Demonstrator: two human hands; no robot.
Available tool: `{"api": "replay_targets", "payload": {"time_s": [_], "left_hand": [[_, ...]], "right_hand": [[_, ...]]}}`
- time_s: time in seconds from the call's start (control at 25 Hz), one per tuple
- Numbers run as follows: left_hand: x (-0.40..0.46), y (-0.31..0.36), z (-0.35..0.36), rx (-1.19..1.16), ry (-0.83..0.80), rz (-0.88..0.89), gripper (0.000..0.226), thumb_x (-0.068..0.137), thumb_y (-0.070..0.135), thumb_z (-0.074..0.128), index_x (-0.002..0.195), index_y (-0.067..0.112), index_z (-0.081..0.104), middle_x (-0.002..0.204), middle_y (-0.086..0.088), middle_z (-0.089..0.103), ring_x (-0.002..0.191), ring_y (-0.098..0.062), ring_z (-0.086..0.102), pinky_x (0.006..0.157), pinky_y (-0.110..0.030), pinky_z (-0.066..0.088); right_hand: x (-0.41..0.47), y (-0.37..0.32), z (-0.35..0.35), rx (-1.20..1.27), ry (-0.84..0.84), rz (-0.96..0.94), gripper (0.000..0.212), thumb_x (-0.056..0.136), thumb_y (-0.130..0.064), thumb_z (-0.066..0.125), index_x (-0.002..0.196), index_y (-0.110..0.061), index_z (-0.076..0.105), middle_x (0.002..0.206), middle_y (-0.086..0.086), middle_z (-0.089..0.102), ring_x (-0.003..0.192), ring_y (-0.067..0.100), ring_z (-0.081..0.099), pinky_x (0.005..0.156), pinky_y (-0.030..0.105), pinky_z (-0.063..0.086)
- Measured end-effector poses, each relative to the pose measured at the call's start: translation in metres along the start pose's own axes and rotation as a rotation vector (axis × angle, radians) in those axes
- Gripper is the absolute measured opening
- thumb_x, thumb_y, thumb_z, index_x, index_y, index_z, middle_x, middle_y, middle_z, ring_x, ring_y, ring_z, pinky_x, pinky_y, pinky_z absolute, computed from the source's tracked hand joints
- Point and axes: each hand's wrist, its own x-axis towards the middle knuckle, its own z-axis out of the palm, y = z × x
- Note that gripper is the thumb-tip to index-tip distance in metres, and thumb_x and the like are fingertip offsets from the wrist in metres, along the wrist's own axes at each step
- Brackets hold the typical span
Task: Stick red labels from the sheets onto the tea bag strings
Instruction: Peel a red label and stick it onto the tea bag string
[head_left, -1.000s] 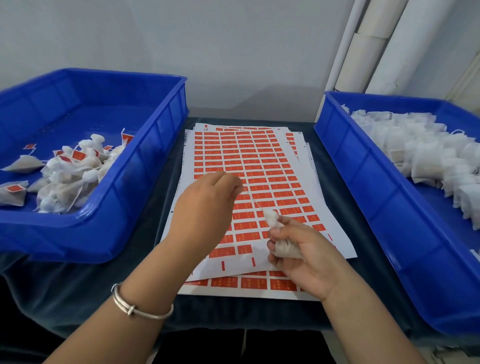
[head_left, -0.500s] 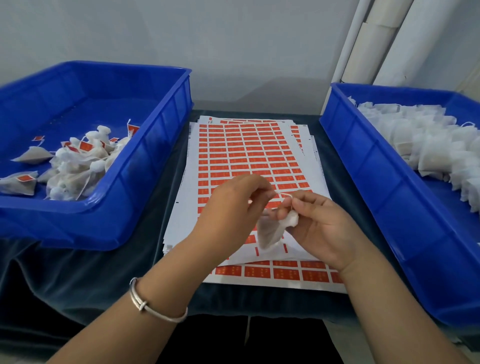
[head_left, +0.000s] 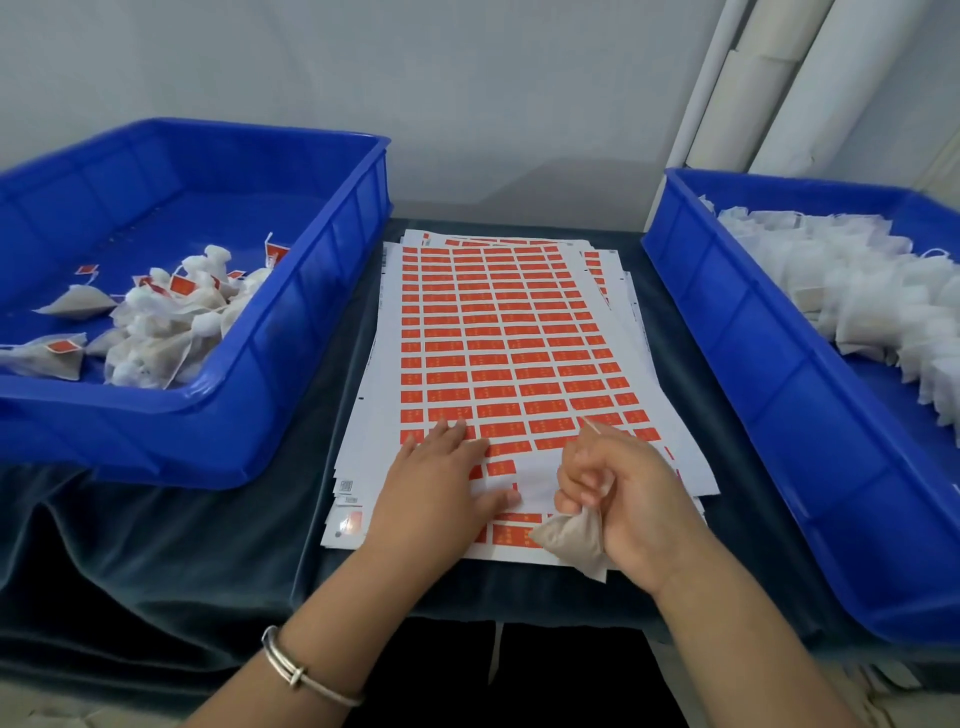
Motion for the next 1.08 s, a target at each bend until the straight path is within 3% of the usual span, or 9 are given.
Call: {"api": "replay_targets", "payload": {"time_s": [0.08, 0.16, 0.24, 0.36, 0.44, 0.52, 0.64, 0.88, 1.08], "left_hand": [[0.0, 0.001, 0.0, 0.009, 0.046, 0.022, 0.061, 0.086, 0.062, 0.045, 0.138, 0.03, 0.043, 0.149, 0.008, 0.036, 0.139, -0.014, 0.026, 0.114, -0.034, 0.013], [0.0, 0.003, -0.003, -0.046, 0.121, 0.041, 0.049, 0.088, 0.056, 0.048, 0.129, 0.029, 0.055, 0.135, 0.009, 0.053, 0.127, -0.013, 0.044, 0.107, -0.032, 0.029], [-0.001, 0.006, -0.01, -0.194, 0.177, 0.01, 0.034, 0.088, 0.051, 0.052, 0.113, 0.032, 0.065, 0.102, 0.015, 0.067, 0.091, -0.003, 0.059, 0.079, -0.018, 0.044], [-0.006, 0.014, -0.021, -0.376, 0.215, -0.036, 0.012, 0.087, 0.052, 0.054, 0.09, 0.045, 0.062, 0.066, 0.029, 0.053, 0.065, 0.009, 0.054, 0.056, -0.004, 0.031], [-0.01, 0.019, -0.026, -0.454, 0.229, -0.033, 0.009, 0.086, 0.055, 0.052, 0.088, 0.049, 0.058, 0.064, 0.034, 0.051, 0.067, 0.017, 0.054, 0.051, -0.002, 0.033], [-0.012, 0.022, -0.028, -0.514, 0.229, 0.0, 0.019, 0.087, 0.054, 0.05, 0.097, 0.044, 0.063, 0.072, 0.034, 0.055, 0.077, 0.021, 0.052, 0.056, -0.001, 0.036], [-0.012, 0.021, -0.033, -0.595, 0.252, 0.01, 0.022, 0.087, 0.044, 0.057, 0.109, 0.041, 0.061, 0.085, 0.036, 0.054, 0.085, 0.019, 0.051, 0.067, -0.003, 0.036], [-0.006, 0.021, -0.043, -0.666, 0.3, -0.065, 0.013, 0.082, 0.036, 0.067, 0.083, 0.044, 0.058, 0.071, 0.036, 0.055, 0.077, 0.025, 0.051, 0.056, 0.003, 0.039], [-0.005, 0.017, -0.041, -0.552, 0.348, -0.026, 0.019, 0.083, 0.035, 0.067, 0.099, 0.028, 0.072, 0.074, 0.035, 0.054, 0.07, 0.021, 0.053, 0.059, 0.006, 0.036]], "right_hand": [[0.0, 0.004, 0.001, -0.135, 0.067, 0.037, 0.041, 0.085, -0.001, 0.05, 0.048, -0.019, 0.054, 0.044, 0.0, 0.034, 0.04, 0.01, 0.031, 0.043, 0.023, 0.037], [-0.001, 0.006, 0.002, -0.346, 0.136, 0.075, 0.03, 0.09, -0.012, 0.057, 0.06, -0.016, 0.057, 0.041, -0.003, 0.042, 0.035, 0.008, 0.038, 0.043, 0.022, 0.037], [0.0, 0.009, 0.006, -0.562, 0.171, 0.12, 0.028, 0.088, -0.03, 0.062, 0.064, -0.016, 0.064, 0.041, -0.007, 0.049, 0.034, 0.005, 0.046, 0.044, 0.021, 0.039], [0.005, 0.017, 0.013, -0.632, 0.208, 0.039, 0.026, 0.084, -0.043, 0.064, 0.065, -0.026, 0.069, 0.055, -0.009, 0.064, 0.048, -0.001, 0.056, 0.054, 0.024, 0.045], [0.009, 0.018, 0.02, -0.452, 0.227, -0.015, 0.009, 0.082, -0.04, 0.068, 0.088, -0.033, 0.069, 0.069, -0.012, 0.068, 0.056, 0.001, 0.054, 0.052, 0.021, 0.043], [0.014, 0.017, 0.024, -0.262, 0.219, -0.062, 0.015, 0.083, -0.031, 0.069, 0.098, -0.031, 0.068, 0.063, -0.014, 0.063, 0.051, 0.002, 0.048, 0.044, 0.019, 0.039], [0.017, 0.015, 0.028, -0.201, 0.156, -0.115, 0.01, 0.086, -0.021, 0.067, 0.094, -0.026, 0.071, 0.062, -0.007, 0.065, 0.044, 0.005, 0.047, 0.039, 0.019, 0.038], [0.019, 0.016, 0.027, -0.274, 0.113, -0.139, 0.015, 0.084, -0.025, 0.067, 0.098, -0.03, 0.069, 0.065, -0.006, 0.065, 0.046, 0.005, 0.048, 0.044, 0.019, 0.041], [0.017, 0.018, 0.026, -0.276, 0.109, -0.174, 0.022, 0.077, -0.03, 0.068, 0.099, -0.031, 0.069, 0.072, -0.011, 0.07, 0.049, 0.002, 0.056, 0.046, 0.014, 0.042]]}}
